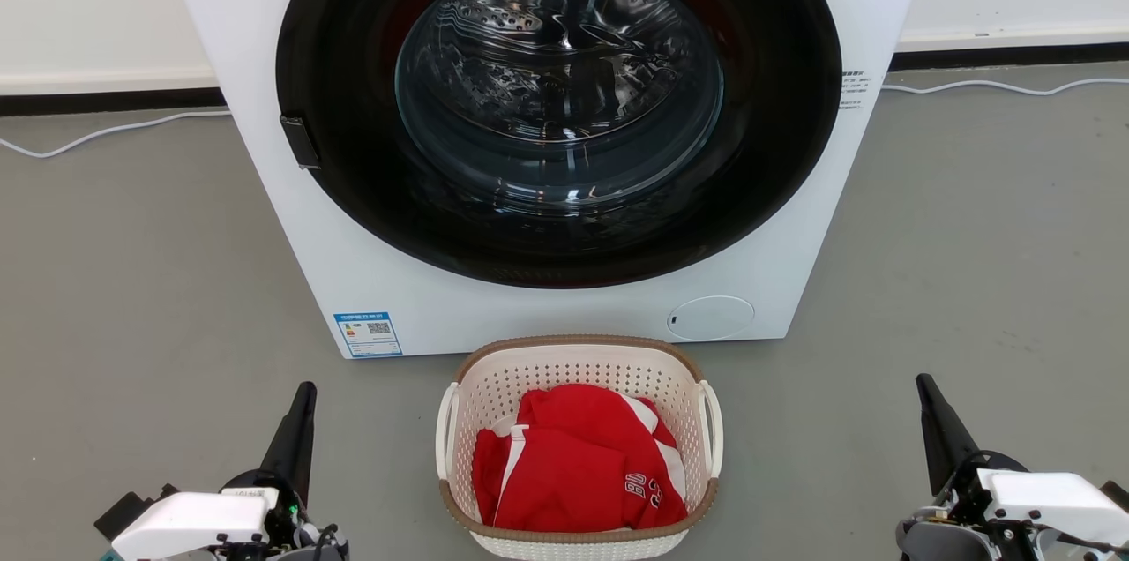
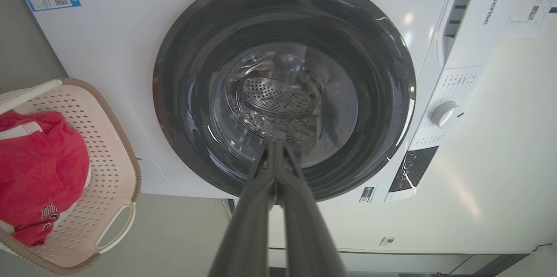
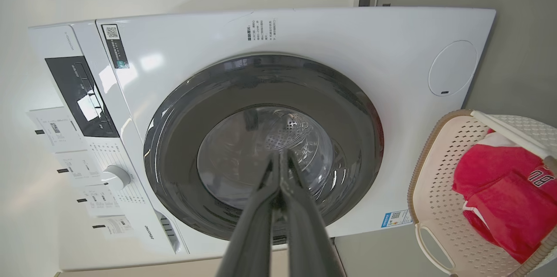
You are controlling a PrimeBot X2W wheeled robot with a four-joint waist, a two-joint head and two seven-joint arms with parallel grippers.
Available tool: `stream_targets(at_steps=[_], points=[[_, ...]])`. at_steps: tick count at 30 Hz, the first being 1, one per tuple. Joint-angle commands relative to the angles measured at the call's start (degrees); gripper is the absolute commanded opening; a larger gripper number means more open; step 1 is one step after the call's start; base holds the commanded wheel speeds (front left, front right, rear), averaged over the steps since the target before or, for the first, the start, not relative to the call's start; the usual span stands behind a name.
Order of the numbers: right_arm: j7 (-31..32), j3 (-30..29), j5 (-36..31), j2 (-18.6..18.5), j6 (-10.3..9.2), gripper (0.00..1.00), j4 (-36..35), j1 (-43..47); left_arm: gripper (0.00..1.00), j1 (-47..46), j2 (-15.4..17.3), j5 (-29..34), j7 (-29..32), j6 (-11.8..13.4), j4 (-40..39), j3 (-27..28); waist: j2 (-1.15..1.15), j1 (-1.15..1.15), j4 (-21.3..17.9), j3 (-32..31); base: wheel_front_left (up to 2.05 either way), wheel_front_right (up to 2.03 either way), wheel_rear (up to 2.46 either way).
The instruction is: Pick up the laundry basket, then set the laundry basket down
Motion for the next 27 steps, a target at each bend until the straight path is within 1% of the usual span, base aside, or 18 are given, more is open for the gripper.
stream_targets(at_steps=[1, 27], points=[[0.61, 0.94, 0.66, -0.1, 0.42, 0.0, -1.74, -3.41, 0.0, -3.15, 0.61, -0.7, 0.38, -0.52, -1.75, 1.82, 0.0, 0.0, 0.0, 0.0, 0.0, 0.0, 0.0], [0.6, 0.95, 0.67, -0.1, 0.42, 0.0, -1.74, -3.41, 0.0, -3.15, 0.61, -0.71, 0.37, -0.52, -1.76, 1.81, 0.0, 0.0, 0.0, 0.0, 0.0, 0.0, 0.0]])
